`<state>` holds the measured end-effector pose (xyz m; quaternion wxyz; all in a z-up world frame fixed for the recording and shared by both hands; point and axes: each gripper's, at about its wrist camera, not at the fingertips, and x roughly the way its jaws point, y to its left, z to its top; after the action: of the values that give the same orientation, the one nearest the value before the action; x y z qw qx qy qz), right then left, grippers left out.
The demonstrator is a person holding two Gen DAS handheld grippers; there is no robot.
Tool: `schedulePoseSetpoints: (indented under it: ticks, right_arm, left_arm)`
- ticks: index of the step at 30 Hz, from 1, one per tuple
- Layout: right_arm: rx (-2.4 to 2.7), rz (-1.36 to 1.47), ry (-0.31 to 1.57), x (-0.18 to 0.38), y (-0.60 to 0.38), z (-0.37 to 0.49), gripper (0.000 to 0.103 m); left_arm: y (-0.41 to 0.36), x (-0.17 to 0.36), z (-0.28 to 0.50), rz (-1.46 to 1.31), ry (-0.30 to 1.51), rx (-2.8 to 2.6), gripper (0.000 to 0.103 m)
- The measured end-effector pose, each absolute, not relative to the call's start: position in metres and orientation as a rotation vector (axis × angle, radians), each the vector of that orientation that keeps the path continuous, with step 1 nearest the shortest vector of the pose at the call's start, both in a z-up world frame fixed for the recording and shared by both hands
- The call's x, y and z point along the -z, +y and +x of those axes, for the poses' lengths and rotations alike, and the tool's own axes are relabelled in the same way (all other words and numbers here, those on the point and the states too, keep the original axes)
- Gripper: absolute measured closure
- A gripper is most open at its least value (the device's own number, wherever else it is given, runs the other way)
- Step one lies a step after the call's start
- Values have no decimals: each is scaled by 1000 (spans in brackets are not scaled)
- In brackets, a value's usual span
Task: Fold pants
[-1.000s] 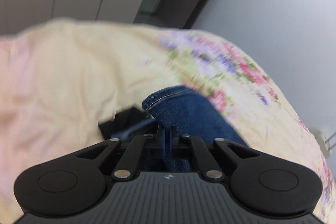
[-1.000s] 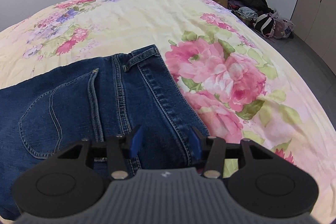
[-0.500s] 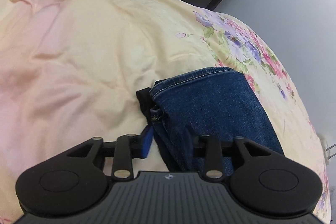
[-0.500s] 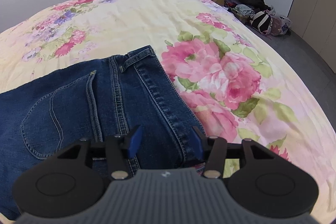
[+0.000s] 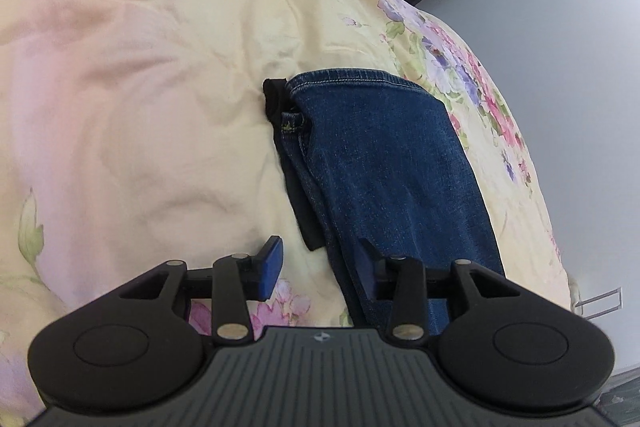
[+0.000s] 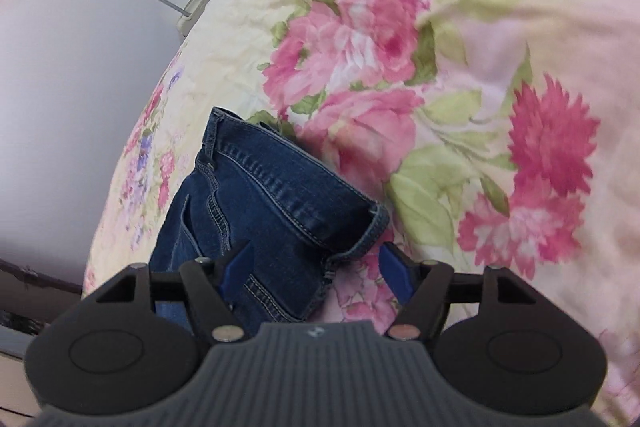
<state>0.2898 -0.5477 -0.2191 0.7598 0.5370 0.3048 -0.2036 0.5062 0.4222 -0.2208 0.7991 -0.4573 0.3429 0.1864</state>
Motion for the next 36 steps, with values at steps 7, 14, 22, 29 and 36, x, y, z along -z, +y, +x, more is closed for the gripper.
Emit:
schedulePoseSetpoints:
  ticks: [7,14,22,29,36]
  right_arm:
    - [417,1474,477,279,-567,296,54]
    - [418,1046,552,198,-563,322,96]
    - [459,737,572,103,-577,348,100]
    - [670,704,592,98,-661,292,100]
    - [782,737,737,171,-711,271,99]
  left_arm:
    - [415,237,509,-1064,705,-449,57]
    - [397,226,518,-958,727,-548,101]
    - [348,202,517,-831,763,-495,103]
    - [298,198,491,-801,845,-339,103]
    - [303,191,464,-782,872,-323,100]
